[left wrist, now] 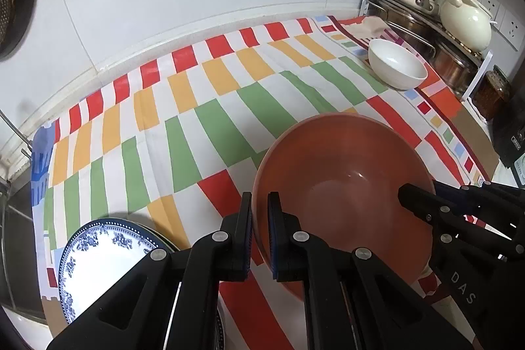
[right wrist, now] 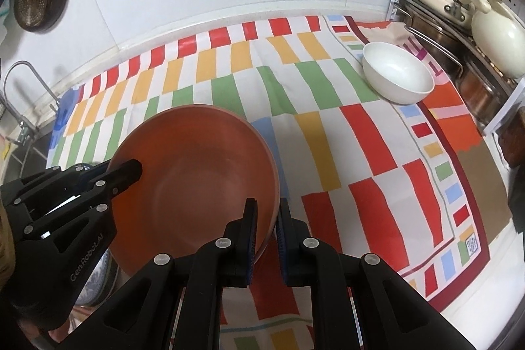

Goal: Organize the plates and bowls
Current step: 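Lift and carry the pink bowl over the plate stack with both grippers, then lower the pink bowl into the red-and-black bowl and open both grippers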

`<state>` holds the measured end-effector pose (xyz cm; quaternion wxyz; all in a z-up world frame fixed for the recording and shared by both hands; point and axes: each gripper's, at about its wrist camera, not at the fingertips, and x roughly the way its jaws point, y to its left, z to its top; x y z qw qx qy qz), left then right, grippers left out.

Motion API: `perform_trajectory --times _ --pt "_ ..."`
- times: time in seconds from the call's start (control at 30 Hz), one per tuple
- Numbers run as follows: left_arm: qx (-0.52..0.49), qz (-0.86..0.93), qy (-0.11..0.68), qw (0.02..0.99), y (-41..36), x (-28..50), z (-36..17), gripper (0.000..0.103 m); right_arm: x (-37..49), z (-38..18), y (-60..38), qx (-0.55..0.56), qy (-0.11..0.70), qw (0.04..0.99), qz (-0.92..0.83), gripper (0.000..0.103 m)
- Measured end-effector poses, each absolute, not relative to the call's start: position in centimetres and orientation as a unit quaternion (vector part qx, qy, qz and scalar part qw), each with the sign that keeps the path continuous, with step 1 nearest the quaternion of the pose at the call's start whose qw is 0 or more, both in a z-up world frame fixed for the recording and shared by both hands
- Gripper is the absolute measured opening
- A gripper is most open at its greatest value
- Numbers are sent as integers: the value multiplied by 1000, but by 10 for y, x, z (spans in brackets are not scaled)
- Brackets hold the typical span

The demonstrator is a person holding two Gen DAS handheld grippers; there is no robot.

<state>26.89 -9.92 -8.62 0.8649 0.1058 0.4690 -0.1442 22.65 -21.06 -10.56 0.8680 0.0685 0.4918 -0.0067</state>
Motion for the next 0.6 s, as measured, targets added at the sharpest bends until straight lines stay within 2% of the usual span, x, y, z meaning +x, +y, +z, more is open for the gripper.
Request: perform_trajectory --times 0.37,0.47,0.6 --pt "102 -142 478 861 -98 271 -95 10 228 -112 -209 60 495 867 0 13" --pt "99 -143 479 861 -98 272 -95 13 229 -111 -209 61 495 867 3 13" --pt "91 -143 478 862 -97 273 -92 33 230 -112 -211 65 495 866 5 18"
